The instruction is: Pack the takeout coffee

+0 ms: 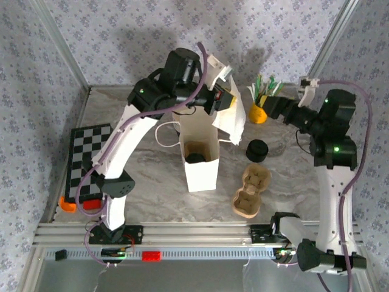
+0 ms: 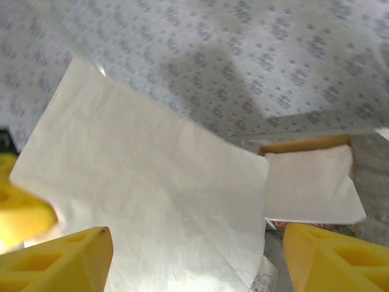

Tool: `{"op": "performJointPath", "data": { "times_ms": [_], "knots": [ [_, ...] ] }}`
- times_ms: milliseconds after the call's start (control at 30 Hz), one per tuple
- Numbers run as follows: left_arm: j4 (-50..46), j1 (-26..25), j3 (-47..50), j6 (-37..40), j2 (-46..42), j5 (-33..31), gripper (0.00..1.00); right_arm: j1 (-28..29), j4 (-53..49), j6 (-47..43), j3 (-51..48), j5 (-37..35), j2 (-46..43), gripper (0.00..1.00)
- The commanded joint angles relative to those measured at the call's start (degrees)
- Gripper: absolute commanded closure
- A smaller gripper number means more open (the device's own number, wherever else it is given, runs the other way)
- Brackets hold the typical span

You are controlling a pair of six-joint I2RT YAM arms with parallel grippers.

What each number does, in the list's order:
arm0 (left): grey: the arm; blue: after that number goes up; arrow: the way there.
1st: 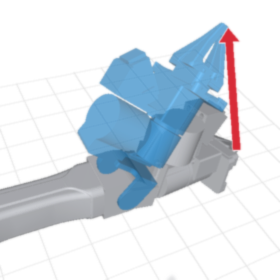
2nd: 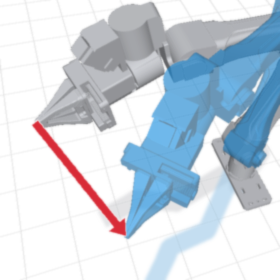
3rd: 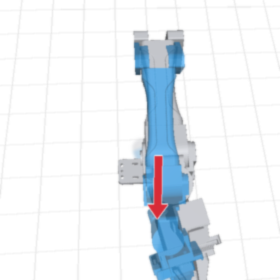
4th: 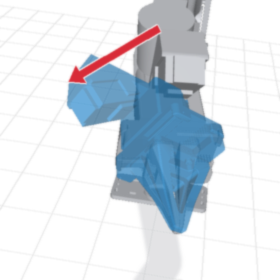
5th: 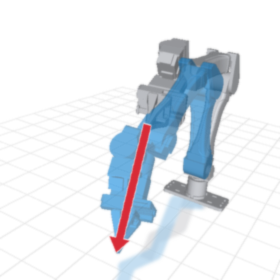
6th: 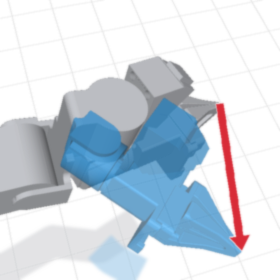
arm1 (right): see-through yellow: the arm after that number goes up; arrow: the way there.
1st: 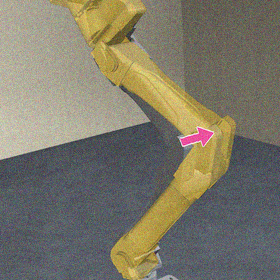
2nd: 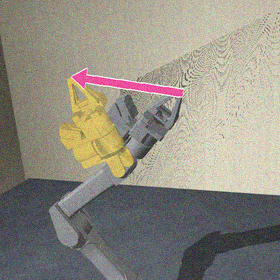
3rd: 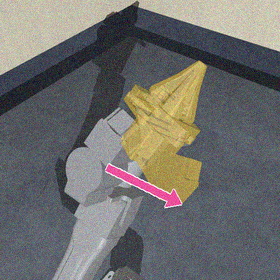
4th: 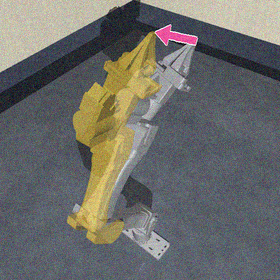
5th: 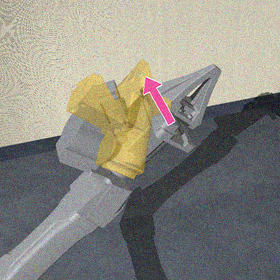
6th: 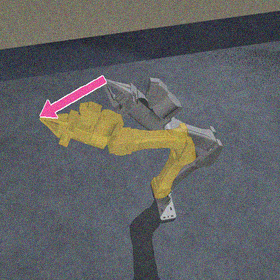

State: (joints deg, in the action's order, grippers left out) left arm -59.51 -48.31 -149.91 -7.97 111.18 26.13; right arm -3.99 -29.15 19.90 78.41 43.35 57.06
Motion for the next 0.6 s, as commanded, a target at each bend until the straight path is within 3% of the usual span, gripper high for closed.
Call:
{"op": "performJointPath", "data": {
  "times_ms": [0, 200, 367, 467, 567],
  "knots": [
    [-7.51, 0.48, -2.54, 7.09, -1.19, 6.58, 1.0, 3.94, 9.97, -11.15, -3.28, 4.97, -1.22, 0.2],
    [-9.68, 0.62, -1.95, 13.14, -3.94, 5.94, 1.0, 16.84, 10.5, -32.87, -4.84, -1.31, -0.7, 0.0],
    [-9.26, 0.61, -1.39, 15.59, -5.23, 4.13, 1.0, 22.39, 7.39, -46.5, -4.78, -0.42, 0.16, 0.0],
    [-8.98, 0.67, -1.11, 16.71, -5.96, 4.09, 1.0, 23.35, 7.96, -50.32, -5.85, -1.02, -0.36, 0.0],
    [-9.31, 0.67, -0.67, 17.38, -6.45, 4.65, 1.0, 24.55, 8.45, -52.46, -5.06, -7.03, 0.49, 0.0]
  ]
}}
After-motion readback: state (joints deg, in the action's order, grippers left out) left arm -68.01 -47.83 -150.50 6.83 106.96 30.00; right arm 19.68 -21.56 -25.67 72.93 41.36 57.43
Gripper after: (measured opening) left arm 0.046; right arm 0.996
